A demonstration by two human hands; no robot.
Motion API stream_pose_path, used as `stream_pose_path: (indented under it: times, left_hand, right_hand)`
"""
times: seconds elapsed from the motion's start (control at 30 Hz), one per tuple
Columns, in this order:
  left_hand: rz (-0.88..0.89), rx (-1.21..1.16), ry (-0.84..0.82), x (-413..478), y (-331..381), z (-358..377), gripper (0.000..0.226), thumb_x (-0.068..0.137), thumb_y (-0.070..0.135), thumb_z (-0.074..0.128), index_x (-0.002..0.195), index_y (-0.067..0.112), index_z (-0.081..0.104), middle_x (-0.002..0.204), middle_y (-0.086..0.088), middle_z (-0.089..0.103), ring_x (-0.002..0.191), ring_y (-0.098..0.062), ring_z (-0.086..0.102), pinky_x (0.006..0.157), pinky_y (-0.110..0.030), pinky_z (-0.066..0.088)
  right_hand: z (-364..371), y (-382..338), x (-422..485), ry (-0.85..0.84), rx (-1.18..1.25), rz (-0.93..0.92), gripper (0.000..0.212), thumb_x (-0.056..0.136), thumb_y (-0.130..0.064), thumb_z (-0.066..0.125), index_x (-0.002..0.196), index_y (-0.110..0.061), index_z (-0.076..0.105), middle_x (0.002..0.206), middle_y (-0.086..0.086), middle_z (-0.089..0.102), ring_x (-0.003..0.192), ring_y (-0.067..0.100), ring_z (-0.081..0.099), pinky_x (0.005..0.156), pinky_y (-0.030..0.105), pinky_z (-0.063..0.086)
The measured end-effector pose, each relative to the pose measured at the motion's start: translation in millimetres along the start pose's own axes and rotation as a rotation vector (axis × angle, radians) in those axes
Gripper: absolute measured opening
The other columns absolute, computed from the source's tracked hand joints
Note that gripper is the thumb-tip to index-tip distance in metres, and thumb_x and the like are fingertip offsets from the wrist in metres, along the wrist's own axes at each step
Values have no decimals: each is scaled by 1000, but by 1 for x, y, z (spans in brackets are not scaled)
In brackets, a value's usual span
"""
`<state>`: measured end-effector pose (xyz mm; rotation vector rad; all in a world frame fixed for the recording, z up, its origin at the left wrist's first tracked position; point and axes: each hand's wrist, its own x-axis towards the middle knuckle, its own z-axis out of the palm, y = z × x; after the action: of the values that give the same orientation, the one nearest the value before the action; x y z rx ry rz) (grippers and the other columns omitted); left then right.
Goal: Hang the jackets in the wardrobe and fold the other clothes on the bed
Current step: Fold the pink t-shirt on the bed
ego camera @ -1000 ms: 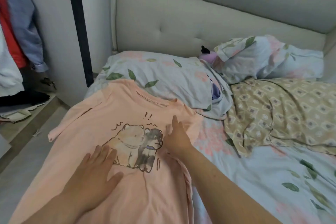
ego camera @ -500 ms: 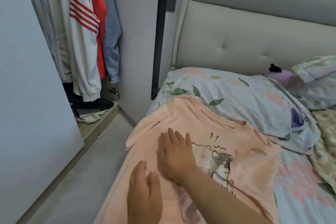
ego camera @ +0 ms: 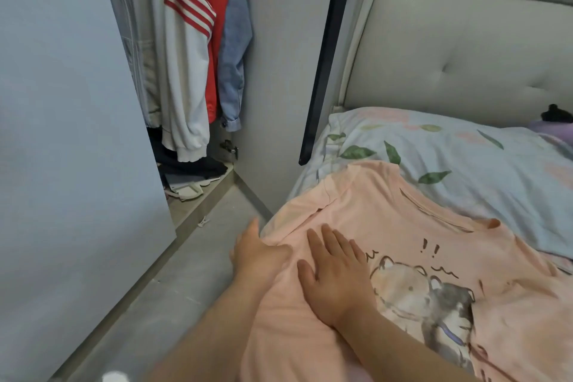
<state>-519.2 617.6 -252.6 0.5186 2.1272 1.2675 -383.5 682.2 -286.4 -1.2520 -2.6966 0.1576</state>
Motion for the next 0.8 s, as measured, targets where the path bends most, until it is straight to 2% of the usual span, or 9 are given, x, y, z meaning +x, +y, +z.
stream_pose_path:
  times: [0.07,0.1,0.17,0.33,0.53,0.6,0.67,0.73,0.8]
  left_hand:
    - [41,-56,-168,13,-1,-4,21,69,26,73,89,24,75,78,10,68,82,-17,63,74,-33,50]
    - [67,-72,-186,19,-3,-4,6,73,25,71,69,20,70,63,5,60,67,-16,55,62,-32,44]
    - [74,-107,-136,32,-8,-7,19,72,27,64,59,16,57,58,-5,44,61,-17,39,58,-32,31]
    - [-50,-316,7,78,9,-20,35,89,21,63,59,11,48,59,-11,46,64,-22,42,60,-34,33]
    - [-242,-567,93,117,30,-29,19,93,11,60,76,9,52,69,-11,54,57,-22,52,56,-30,46]
    - [-390,-544,-33,113,14,-30,17,96,6,55,79,4,54,66,-12,58,53,-22,56,47,-28,49]
    - [-605,-451,-272,100,-3,-25,23,95,20,57,85,-1,55,76,-18,62,65,-28,63,51,-33,54]
    - [-779,-367,-467,89,-18,-18,68,87,57,57,108,-8,54,107,-27,61,91,-38,64,73,-43,55]
    - [-798,-342,-598,83,-26,-9,97,77,79,49,116,-8,60,113,-24,67,100,-37,66,84,-41,53]
  right_hand:
    - [0,0,1,8,6,5,76,88,-62,11,154,-30,28,164,0,21,150,20,17,121,39,2]
    - [0,0,1,7,3,7,76,88,-62,11,154,-31,27,164,-1,20,151,19,16,120,38,0]
    - [0,0,-1,10,5,11,75,88,-62,11,154,-31,27,164,-2,19,151,18,15,120,36,-1]
    - [-4,-2,-2,8,35,19,76,86,-63,11,154,-32,27,164,-4,19,151,15,14,120,35,-3]
    - [-5,0,0,13,39,21,77,84,-63,9,155,-35,23,165,-8,14,151,10,8,117,30,-9]
    - [-6,-1,0,20,42,24,79,83,-63,8,154,-34,26,164,-8,17,151,11,10,117,29,-9]
    - [-6,-1,-1,17,47,26,81,81,-63,8,154,-34,27,164,-8,18,151,11,11,117,29,-8]
    - [-6,-1,-1,18,46,30,82,81,-63,7,154,-34,27,164,-8,18,151,11,11,118,30,-7]
    - [-7,-1,0,20,42,26,81,81,-63,7,154,-34,28,164,-8,19,150,11,12,119,30,-5]
